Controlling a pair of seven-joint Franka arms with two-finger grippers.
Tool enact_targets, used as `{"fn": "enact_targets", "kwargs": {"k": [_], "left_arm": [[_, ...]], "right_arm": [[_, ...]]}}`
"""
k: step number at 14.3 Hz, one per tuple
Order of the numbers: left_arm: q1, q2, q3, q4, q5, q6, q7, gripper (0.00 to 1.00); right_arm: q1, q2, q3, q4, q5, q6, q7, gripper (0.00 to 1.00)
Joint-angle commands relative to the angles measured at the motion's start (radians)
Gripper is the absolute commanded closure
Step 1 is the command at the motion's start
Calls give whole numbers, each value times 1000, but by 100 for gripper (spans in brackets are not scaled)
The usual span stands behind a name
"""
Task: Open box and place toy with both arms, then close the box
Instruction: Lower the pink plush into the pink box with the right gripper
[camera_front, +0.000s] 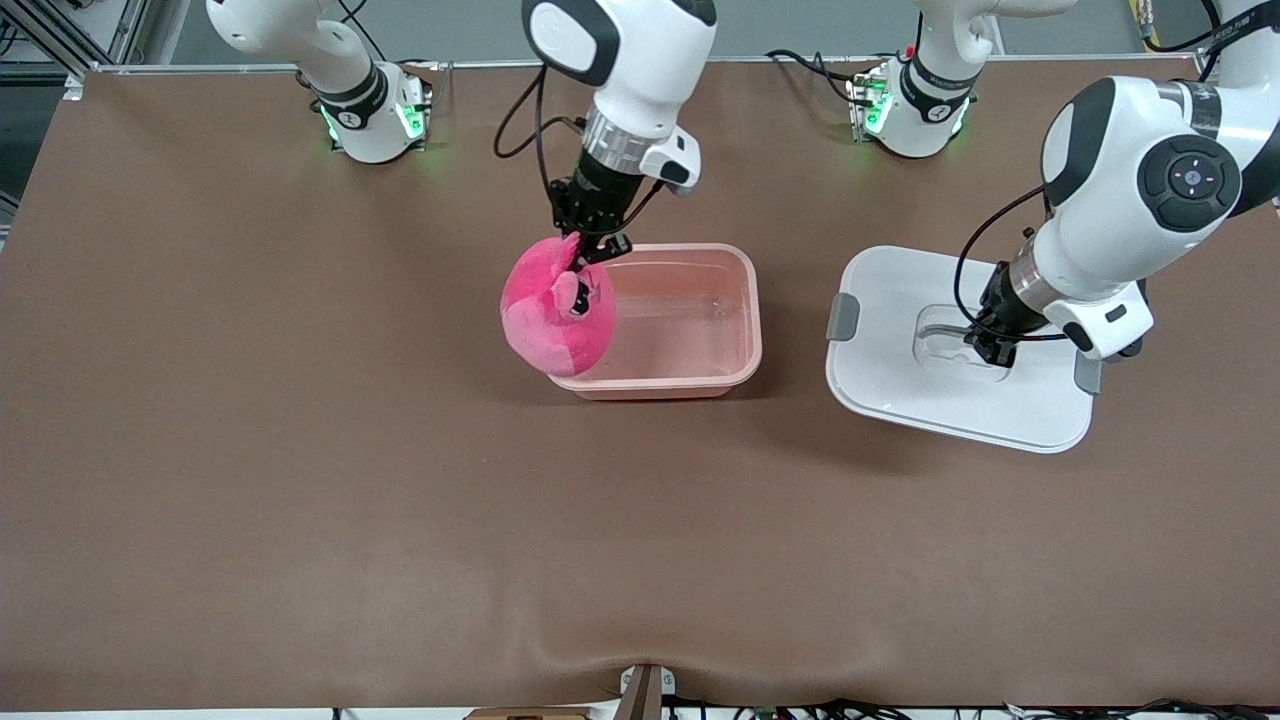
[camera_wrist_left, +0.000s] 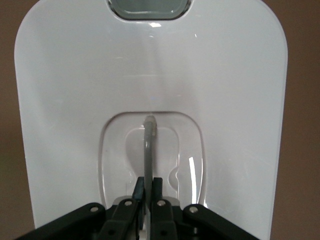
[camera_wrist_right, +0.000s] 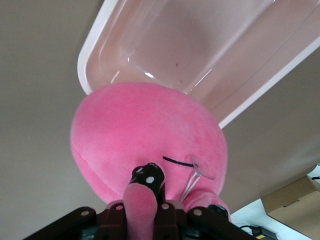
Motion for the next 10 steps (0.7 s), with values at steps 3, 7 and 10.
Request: {"fn": "enact_targets", "kwargs": {"k": [3,7,10], "left_arm": [[11,-36,-8,-33,-9,3,16,100],[13,-33,-8,-33,-9,5,16,100],[13,-33,-8,-33,-12,5,16,100]], "right_arm": [[64,52,-10,28,-27,-44,138,99],[81,51,-12,45,-50,-58,151,0],[93,49,-12,120,-96,-131,154,0]]}}
